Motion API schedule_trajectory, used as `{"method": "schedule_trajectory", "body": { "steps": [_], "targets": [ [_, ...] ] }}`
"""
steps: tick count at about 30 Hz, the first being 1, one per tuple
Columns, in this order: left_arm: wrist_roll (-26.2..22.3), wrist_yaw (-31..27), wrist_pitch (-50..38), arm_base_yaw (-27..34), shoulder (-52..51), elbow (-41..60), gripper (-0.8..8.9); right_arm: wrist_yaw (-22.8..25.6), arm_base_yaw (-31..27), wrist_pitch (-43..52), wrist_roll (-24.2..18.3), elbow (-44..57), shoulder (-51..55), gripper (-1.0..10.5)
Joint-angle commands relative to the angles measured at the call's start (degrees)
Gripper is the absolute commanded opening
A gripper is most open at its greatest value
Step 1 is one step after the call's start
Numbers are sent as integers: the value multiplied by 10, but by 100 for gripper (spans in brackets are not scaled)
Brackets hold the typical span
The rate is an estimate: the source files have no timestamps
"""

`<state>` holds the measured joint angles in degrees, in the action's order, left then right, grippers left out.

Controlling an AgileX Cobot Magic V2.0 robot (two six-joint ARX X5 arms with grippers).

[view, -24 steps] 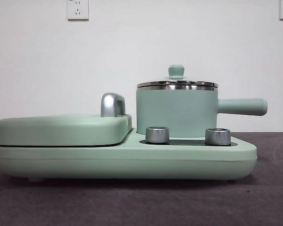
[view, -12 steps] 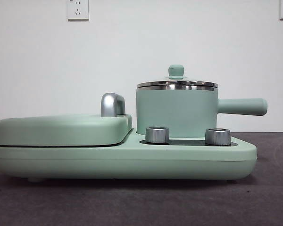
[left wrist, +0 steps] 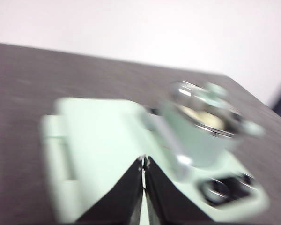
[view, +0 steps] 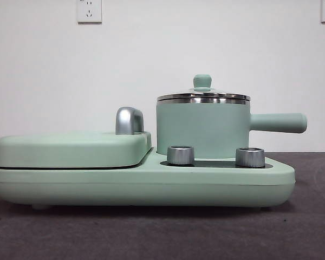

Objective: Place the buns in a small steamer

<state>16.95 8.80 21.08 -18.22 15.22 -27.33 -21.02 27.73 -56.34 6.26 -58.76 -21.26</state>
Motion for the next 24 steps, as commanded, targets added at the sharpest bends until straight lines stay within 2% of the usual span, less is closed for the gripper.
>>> {"method": "schedule_trajectory", "body": {
  "steps": [1,4,9,15,19,24],
  "targets": [
    [-58,-1,-35,49,-54,64,7,0,3,6,-3,-5,-3,20],
    [-91,-3,-35,90,-103,124,7,0,3,6,-3,-5,-3,21],
    [-89,-51,-35,122,-148,191,7,0,3,6,-3,-5,-3,21],
    [-89,-109,-37,124,-150,228,7,0,3,6,-3,-5,-3,21],
    [-90,-110,-53,124,-150,248,7,0,3,6,-3,-5,-3,21],
    [-117,-110,-73,132,-150,255,7,0,3,6,-3,-5,-3,21]
  ]
}}
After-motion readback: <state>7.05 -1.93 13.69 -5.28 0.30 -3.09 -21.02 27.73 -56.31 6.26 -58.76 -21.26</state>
